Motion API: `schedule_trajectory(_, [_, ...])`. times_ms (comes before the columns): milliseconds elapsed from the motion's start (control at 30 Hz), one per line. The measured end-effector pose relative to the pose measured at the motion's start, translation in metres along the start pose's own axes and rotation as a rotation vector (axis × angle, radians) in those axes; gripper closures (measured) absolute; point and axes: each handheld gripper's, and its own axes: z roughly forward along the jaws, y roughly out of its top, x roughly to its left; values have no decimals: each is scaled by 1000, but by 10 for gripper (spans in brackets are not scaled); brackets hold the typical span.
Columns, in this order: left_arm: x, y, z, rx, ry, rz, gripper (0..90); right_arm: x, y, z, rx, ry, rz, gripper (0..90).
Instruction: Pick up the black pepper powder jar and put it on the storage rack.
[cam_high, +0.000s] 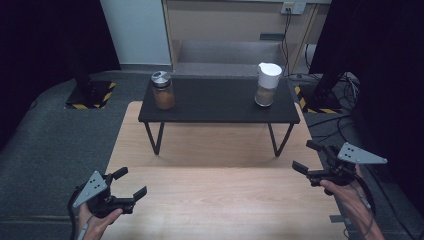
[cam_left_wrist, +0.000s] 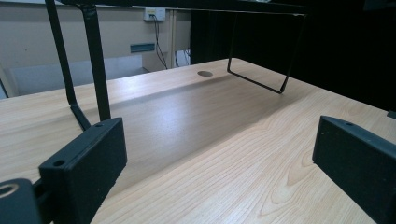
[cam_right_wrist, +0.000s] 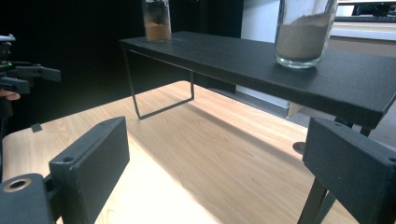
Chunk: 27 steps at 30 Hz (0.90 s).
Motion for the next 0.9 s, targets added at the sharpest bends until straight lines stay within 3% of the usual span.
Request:
schedule_trajectory(233, [0, 1, 1, -3, 1, 4, 20, 5, -17, 2, -10, -13, 9, 73])
schedule_trajectory(733, [-2, 2, 4, -3, -3, 18, 21, 23, -59, 5, 34, -29, 56, 64])
schedule_trajectory(900, [-2, 2, 5, 0, 0, 21, 22, 30, -63, 2, 51, -37, 71, 58])
